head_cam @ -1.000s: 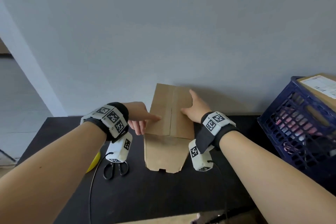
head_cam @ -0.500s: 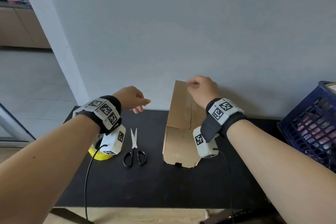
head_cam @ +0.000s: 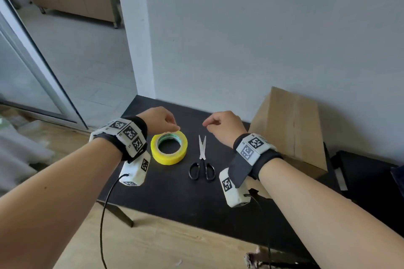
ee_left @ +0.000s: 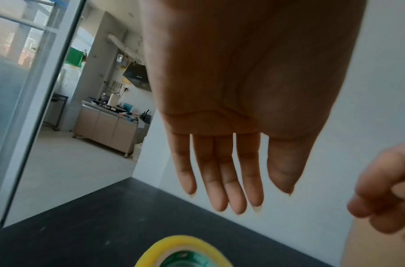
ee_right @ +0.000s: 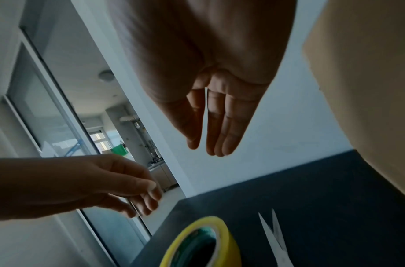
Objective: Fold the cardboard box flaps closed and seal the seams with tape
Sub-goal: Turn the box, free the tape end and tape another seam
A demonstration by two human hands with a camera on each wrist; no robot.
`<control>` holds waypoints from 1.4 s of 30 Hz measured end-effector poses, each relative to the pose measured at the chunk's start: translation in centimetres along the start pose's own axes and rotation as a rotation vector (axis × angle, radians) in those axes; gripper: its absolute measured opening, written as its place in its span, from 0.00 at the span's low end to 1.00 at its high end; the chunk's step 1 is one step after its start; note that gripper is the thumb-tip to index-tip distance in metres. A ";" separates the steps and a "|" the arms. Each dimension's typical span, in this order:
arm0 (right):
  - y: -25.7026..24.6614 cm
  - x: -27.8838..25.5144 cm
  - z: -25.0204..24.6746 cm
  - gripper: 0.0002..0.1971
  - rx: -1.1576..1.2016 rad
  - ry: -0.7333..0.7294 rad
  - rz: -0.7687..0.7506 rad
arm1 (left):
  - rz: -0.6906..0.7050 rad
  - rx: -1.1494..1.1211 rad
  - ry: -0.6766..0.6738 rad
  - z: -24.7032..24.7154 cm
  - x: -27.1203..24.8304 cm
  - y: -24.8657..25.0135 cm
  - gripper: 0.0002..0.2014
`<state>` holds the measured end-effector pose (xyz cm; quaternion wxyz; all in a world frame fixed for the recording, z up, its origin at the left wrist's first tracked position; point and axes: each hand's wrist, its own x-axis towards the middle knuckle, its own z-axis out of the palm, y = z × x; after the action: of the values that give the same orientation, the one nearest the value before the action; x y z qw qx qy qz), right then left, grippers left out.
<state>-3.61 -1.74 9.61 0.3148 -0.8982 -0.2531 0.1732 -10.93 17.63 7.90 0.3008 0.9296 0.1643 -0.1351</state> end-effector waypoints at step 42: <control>-0.6 -1.0 -4.1 0.12 0.251 0.414 0.119 | 0.309 -0.156 0.102 -1.6 -1.2 8.2 0.12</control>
<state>-2.65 -3.82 13.25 0.4583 -0.8817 -0.1065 0.0337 -8.64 12.03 13.84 0.3806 0.9233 0.0446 -0.0270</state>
